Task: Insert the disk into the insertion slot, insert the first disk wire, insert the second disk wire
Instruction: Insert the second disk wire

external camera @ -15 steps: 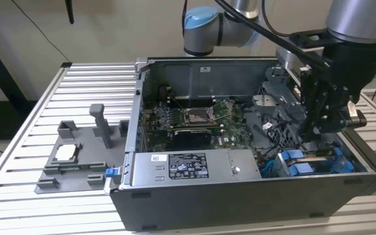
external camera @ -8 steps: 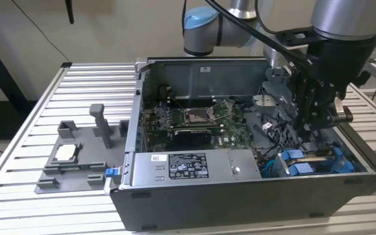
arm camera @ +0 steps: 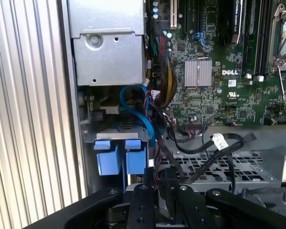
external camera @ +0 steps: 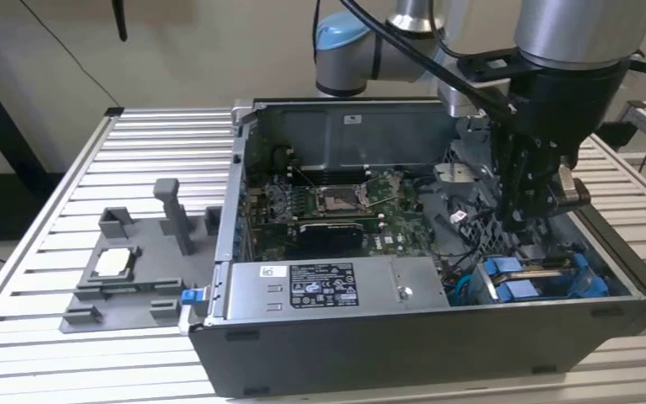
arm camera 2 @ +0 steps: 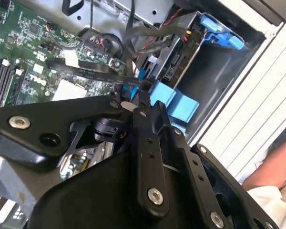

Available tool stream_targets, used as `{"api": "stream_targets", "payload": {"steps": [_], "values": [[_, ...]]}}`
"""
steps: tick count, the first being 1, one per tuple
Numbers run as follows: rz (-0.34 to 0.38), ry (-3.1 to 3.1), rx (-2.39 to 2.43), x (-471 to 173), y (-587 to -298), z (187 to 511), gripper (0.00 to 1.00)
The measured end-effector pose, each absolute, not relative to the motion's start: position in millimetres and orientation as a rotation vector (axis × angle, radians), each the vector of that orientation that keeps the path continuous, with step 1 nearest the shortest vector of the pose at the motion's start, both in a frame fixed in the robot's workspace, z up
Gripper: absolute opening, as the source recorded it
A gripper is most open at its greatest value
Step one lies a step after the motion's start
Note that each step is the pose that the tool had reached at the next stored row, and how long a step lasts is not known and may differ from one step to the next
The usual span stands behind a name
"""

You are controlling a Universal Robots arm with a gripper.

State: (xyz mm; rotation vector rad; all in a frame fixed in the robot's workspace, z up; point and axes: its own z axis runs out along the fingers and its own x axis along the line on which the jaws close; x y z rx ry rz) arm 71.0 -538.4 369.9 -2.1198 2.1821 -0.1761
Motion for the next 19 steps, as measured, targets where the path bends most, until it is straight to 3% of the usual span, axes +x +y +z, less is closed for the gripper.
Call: {"api": "stream_targets", "payload": {"steps": [10, 12, 19], "values": [[-0.189, 2.133, -2.15, 70.1, -535.6, 365.5, 0.24], [-0.189, 2.133, -2.15, 70.1, -535.6, 365.5, 0.16], [-0.181, 2.138, -2.154, 72.8, -543.3, 364.0, 0.16]]}}
